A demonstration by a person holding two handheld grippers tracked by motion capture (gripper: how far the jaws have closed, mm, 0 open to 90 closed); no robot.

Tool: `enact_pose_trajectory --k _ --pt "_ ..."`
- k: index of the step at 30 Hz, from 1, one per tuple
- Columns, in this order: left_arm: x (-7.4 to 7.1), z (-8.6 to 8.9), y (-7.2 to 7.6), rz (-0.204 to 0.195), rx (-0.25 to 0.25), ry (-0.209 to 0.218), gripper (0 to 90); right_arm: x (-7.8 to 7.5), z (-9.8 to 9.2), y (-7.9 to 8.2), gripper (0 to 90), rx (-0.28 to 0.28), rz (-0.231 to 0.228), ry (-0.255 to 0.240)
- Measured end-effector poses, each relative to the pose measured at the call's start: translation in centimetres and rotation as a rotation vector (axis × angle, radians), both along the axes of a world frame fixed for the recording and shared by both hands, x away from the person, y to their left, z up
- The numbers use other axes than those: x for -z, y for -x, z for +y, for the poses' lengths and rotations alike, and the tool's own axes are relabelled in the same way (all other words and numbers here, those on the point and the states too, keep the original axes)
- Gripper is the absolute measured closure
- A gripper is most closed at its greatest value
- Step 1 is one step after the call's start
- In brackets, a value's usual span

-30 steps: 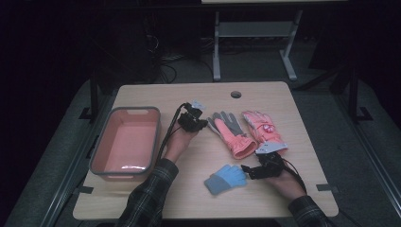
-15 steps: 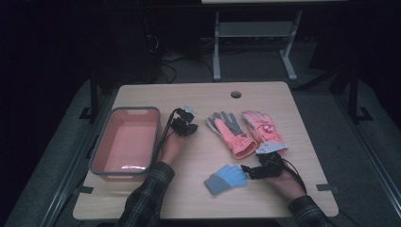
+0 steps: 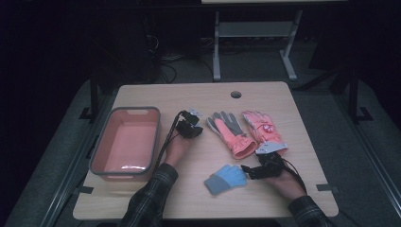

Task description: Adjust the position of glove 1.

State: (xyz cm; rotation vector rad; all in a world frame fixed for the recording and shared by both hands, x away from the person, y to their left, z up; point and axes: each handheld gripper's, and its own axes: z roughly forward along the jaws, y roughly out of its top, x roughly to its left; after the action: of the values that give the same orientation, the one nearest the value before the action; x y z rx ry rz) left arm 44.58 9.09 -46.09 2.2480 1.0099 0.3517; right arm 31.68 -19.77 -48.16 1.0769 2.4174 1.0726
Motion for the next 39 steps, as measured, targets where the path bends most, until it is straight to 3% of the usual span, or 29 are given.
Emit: enact_pose_trajectory --k 8,12,19,27,39 --pt "0.0 -2.3 0.5 0.011 0.038 0.024 89.5 0.0 0.0 0.0 16.4 -0.002 0.000 0.000" --pt "-0.3 -2.4 0.5 0.009 0.047 0.026 89.5 0.0 0.0 0.0 16.4 -0.003 0.001 0.000" --pt "-2.0 -0.1 0.9 -0.019 0.001 -0.011 89.5 0.0 0.0 0.0 16.4 -0.003 0.001 0.000" --pt "-1.9 1.9 1.5 -0.025 -0.046 -0.050 89.5 0.0 0.0 0.0 16.4 -0.003 0.001 0.000" --pt "-1.0 2.2 1.5 0.004 -0.065 -0.072 89.5 0.0 0.0 0.0 16.4 -0.003 0.000 0.000"
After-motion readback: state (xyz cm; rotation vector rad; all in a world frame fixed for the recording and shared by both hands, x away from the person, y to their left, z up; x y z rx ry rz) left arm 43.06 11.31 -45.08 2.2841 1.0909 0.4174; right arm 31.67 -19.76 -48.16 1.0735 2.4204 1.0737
